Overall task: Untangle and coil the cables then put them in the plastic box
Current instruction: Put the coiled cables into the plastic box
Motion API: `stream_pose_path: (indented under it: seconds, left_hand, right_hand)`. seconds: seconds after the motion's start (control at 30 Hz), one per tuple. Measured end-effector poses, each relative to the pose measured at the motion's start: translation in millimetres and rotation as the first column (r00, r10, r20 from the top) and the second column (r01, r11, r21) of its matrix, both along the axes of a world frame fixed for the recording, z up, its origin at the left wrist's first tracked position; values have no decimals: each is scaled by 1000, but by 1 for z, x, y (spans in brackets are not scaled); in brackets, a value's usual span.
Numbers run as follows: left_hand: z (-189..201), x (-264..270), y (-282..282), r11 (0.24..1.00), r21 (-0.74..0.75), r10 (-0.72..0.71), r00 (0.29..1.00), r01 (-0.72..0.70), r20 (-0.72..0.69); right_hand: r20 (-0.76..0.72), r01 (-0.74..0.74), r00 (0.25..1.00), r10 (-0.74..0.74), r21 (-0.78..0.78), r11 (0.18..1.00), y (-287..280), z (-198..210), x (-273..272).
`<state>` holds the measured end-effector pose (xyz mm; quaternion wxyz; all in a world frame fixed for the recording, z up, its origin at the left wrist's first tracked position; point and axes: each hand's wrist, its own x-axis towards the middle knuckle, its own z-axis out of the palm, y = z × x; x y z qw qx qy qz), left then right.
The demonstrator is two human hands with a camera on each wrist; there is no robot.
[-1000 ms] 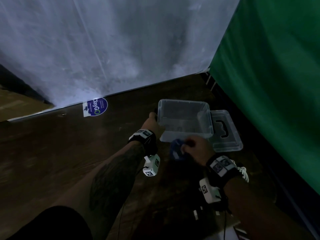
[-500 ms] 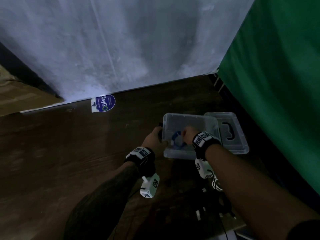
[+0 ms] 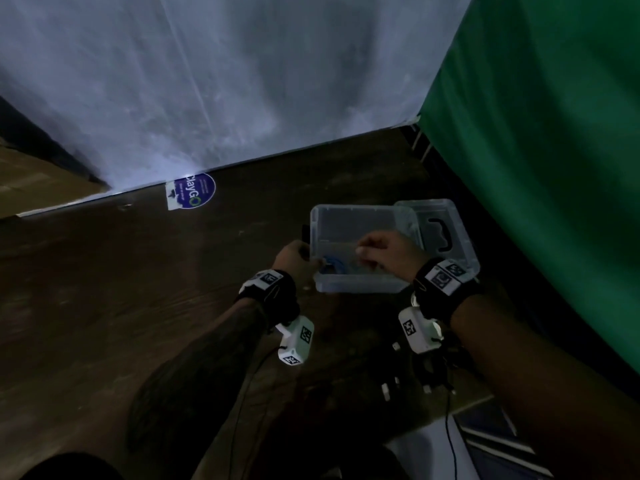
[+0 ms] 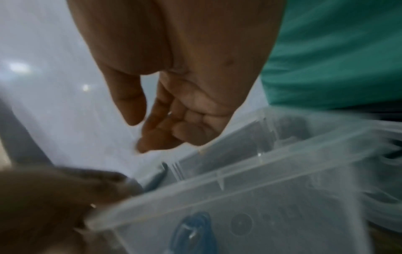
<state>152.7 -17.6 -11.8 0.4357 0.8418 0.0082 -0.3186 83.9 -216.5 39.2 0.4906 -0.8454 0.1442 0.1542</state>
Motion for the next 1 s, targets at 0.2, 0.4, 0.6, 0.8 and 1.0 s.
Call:
stream_pose_path:
  seconds: [0.2,0.4,0.6,0.8,1.0]
  left_hand:
    - [5,-3,0,1000,8,14,1000,-14,-16]
    - [5,-6,0,1000,17,19,1000,-19,-9]
    - [1,-7,4,999,12,39,999,-39,9]
    - [-2,-8,11,998,0,70,998,-70,-5]
    - [-3,-11,10,997,-33,68,998,-69,-16]
  right_hand:
    - [-313,-134,941,132,14,991,-15,-17,-70]
    - [-354,-211,935,27,-492,845,-22,-90,-81]
    - [-312,-180,950,1,-543,820,-19,-120,-72]
    - [-227,-91,974,-21,-471,877,-6,-108,-66]
    - [-73,-9,997,-10,-246,969,7,-54,-67]
